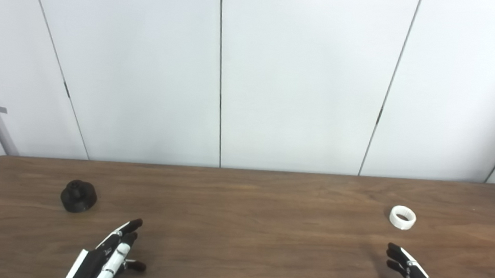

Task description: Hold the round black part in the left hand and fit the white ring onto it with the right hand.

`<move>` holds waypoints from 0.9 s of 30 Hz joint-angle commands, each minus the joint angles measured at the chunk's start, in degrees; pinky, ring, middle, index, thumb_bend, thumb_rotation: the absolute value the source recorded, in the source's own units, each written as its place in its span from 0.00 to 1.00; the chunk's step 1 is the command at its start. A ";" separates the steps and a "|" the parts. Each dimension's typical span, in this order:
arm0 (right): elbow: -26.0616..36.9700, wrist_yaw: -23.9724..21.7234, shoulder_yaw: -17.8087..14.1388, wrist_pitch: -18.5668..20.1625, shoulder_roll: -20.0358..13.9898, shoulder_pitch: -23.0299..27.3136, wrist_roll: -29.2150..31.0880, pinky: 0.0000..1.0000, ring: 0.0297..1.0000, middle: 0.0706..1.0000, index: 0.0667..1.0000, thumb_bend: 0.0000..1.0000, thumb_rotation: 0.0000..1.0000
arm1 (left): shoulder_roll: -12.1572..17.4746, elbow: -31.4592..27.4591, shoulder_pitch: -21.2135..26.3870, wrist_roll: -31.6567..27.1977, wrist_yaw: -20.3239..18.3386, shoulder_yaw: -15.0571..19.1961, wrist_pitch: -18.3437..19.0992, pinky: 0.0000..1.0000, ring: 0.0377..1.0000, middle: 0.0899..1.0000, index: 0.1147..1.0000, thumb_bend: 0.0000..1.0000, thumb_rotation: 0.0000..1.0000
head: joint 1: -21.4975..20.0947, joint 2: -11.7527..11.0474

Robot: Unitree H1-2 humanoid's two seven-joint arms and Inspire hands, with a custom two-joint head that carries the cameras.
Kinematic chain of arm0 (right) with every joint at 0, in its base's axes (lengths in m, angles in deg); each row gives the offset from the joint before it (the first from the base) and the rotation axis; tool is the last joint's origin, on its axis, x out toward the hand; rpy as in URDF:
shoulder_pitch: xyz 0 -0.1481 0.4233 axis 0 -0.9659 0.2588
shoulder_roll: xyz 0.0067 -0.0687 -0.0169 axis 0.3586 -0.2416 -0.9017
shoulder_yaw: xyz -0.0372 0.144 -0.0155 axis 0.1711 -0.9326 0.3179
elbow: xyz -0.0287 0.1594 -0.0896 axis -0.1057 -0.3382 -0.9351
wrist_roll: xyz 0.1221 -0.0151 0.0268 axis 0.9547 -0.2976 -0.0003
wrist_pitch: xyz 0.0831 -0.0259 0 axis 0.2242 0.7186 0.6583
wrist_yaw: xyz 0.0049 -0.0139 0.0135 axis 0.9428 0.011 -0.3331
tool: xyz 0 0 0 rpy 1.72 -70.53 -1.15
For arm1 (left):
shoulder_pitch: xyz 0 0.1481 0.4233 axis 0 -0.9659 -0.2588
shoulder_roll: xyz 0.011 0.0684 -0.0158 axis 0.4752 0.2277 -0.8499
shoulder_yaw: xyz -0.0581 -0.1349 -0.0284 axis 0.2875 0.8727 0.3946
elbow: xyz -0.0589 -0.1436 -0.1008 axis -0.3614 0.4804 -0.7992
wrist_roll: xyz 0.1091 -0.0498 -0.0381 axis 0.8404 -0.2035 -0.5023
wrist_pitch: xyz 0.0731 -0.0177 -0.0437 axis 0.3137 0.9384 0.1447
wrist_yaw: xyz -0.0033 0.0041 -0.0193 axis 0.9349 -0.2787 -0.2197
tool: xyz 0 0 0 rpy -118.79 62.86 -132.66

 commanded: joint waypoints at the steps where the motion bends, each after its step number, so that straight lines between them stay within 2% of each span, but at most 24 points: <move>1: 0.92 -0.67 0.24 -0.28 -0.23 -0.41 0.16 0.81 0.88 0.90 0.89 0.38 0.49 | 0.38 -1.51 -0.26 -0.02 -0.35 -0.44 0.14 0.97 0.95 0.95 0.87 0.43 0.68 | -0.02 0.23; 13: 1.12 -0.63 0.33 0.11 -0.37 -0.29 -0.39 0.81 0.88 0.90 0.90 0.37 0.47 | 0.19 -1.46 -0.12 0.07 -0.16 -0.39 0.53 0.97 0.94 0.95 0.87 0.42 0.68 | 0.34 0.35; 15: 0.95 -0.73 0.22 -0.10 -0.46 -0.29 -0.07 0.81 0.88 0.90 0.90 0.36 0.46 | -0.11 -1.36 -0.18 0.30 0.09 -0.35 -0.71 0.97 0.95 0.95 0.88 0.40 0.63 | 0.84 0.37; 16: 0.90 -0.78 0.14 -0.09 -0.55 -0.31 0.03 0.81 0.88 0.90 0.90 0.36 0.46 | -0.50 -1.25 -0.22 1.03 0.73 -0.27 -2.14 0.96 0.94 0.95 0.87 0.40 0.57 | 1.33 0.37; 17: 0.85 -0.86 -0.01 0.03 -0.65 -0.34 0.32 0.82 0.89 0.90 0.90 0.37 0.47 | -1.00 -1.35 -0.31 2.46 1.83 -0.27 -3.34 0.92 0.93 0.94 0.86 0.42 0.46 | 2.02 0.38; 19: 0.48 -1.06 -0.36 -0.18 -0.79 -0.34 1.27 0.83 0.89 0.91 0.90 0.38 0.48 | -2.35 -2.20 -0.59 8.09 5.70 -0.23 -5.58 0.87 0.90 0.92 0.81 0.48 0.36 | 2.76 0.40; 22: -0.46 -1.34 -0.93 -0.98 -1.04 -0.15 2.83 0.82 0.89 0.91 0.90 0.38 0.47 | -4.86 -2.48 -0.58 15.29 12.06 0.78 -10.97 0.94 0.97 0.95 0.70 0.52 0.21 | 4.42 0.28; 25: -0.88 -1.67 -1.48 -0.34 -1.23 0.08 3.89 0.82 0.89 0.91 0.91 0.38 0.48 | -6.63 -2.43 0.01 21.65 18.29 2.32 -15.71 0.99 1.00 0.98 0.63 0.54 0.14 | 6.01 0.07; 27: -1.05 -1.79 -1.70 -0.11 -1.40 0.17 4.03 0.83 0.90 0.92 0.91 0.38 0.50 | -6.82 -1.98 0.65 26.04 21.86 3.14 -18.91 1.00 1.00 0.99 0.60 0.54 0.14 | 6.83 -0.09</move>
